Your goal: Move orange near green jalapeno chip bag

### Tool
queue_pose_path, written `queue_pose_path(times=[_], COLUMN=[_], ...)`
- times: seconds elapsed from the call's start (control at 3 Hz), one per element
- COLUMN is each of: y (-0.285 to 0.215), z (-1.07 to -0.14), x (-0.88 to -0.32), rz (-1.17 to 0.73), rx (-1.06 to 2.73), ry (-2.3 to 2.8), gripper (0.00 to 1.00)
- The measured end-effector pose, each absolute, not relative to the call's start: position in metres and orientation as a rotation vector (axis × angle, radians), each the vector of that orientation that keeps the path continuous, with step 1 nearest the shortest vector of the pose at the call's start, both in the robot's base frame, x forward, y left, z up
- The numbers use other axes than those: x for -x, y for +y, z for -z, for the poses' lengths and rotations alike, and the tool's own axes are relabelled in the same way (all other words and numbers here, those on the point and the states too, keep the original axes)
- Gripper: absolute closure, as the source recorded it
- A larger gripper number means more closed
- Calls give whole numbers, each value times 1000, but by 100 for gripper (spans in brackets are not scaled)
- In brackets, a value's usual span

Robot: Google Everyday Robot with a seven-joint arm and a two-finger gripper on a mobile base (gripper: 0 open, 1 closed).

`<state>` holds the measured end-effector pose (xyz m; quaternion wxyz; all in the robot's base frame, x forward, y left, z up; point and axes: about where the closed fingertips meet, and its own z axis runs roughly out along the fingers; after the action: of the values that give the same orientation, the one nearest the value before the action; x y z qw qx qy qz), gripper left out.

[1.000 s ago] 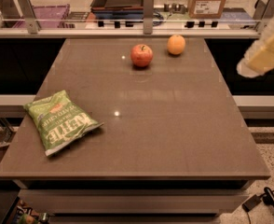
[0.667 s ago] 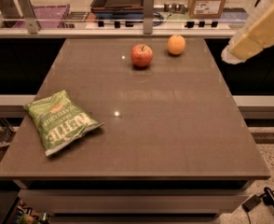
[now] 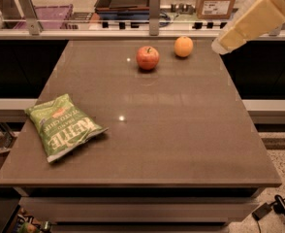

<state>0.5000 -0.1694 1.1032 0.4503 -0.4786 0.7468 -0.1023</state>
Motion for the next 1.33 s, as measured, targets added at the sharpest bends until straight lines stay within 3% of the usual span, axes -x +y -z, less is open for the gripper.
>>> queue_pose_path(times=[1.33], y=[-196], z=[-1058], x=[-611], rz=[133], rx=[953], ry=[1858], gripper=[0])
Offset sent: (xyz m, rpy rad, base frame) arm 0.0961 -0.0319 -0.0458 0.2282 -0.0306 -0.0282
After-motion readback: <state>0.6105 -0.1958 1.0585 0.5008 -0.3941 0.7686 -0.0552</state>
